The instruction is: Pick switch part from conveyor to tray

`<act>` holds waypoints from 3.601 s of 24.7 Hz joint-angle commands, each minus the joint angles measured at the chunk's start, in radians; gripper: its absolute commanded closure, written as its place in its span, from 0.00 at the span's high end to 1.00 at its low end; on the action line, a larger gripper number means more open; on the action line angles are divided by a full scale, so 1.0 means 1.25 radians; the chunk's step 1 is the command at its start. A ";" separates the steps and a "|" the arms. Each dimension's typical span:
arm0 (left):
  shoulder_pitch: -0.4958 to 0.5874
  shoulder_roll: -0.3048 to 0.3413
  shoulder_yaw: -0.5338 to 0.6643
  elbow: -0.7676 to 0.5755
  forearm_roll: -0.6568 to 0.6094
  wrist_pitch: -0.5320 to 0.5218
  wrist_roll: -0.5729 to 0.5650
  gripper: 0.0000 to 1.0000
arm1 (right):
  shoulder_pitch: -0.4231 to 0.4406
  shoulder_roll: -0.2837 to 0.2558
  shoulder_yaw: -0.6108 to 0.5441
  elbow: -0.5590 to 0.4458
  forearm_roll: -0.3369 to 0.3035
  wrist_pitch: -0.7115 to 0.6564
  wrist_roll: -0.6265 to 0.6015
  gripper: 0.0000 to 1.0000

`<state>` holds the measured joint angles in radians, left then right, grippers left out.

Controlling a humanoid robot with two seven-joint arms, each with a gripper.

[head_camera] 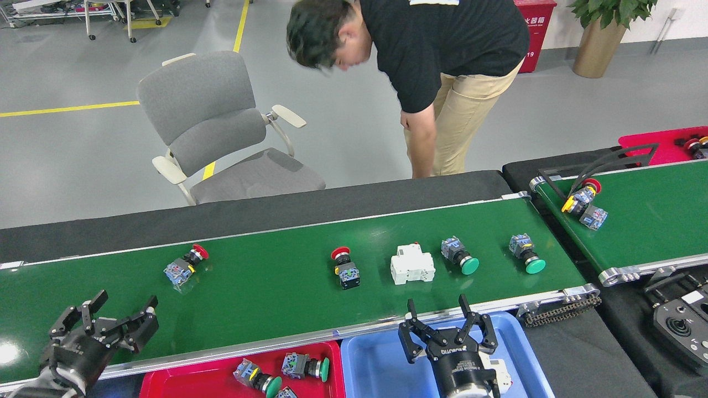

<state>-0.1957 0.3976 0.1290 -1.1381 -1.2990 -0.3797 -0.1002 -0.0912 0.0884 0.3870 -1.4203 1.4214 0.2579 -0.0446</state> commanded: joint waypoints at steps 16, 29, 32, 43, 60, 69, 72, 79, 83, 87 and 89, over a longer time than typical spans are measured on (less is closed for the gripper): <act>-0.235 0.008 -0.090 0.319 -0.004 -0.017 0.008 1.00 | -0.198 0.057 0.104 0.227 -0.020 0.001 0.028 0.98; -0.268 -0.026 -0.140 0.362 0.001 0.002 0.079 0.24 | -0.353 0.059 0.238 0.418 -0.146 0.012 0.032 0.87; -0.242 -0.038 -0.139 0.321 0.005 -0.026 0.079 0.17 | -0.354 0.058 0.235 0.418 -0.144 0.011 0.032 0.33; 0.370 -0.073 -0.035 -0.453 0.048 -0.325 0.036 0.74 | -0.209 -0.148 0.186 -0.008 -0.150 -0.053 0.025 0.08; 0.441 -0.149 0.118 -0.476 0.068 0.169 0.040 0.99 | 0.138 -0.238 0.032 -0.223 -0.149 -0.070 -0.007 0.99; 0.363 -0.151 0.016 -0.503 -0.009 0.126 0.032 0.99 | 0.101 -0.220 0.024 -0.161 -0.146 0.071 -0.001 0.99; 0.287 -0.156 -0.023 -0.458 -0.064 0.161 0.027 0.99 | 0.026 -0.201 0.040 -0.087 -0.143 0.061 0.004 0.99; 0.155 -0.145 -0.026 -0.273 -0.065 0.163 0.026 0.99 | -0.133 -0.108 0.060 0.101 -0.144 0.018 0.020 0.99; 0.121 -0.125 -0.027 -0.221 -0.065 0.153 0.026 0.99 | -0.204 -0.052 0.068 0.213 -0.142 -0.003 0.023 0.65; 0.098 -0.113 -0.027 -0.178 -0.064 0.152 0.026 0.99 | -0.215 -0.057 0.108 0.223 -0.142 -0.010 0.028 0.13; 0.091 -0.112 -0.027 -0.152 -0.064 0.153 0.026 0.99 | -0.215 -0.056 0.110 0.218 -0.141 -0.017 0.028 0.09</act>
<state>-0.0662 0.2452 0.0927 -1.3314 -1.3785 -0.1857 -0.0714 -0.3412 0.0185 0.5262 -1.1340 1.2430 0.2429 -0.0105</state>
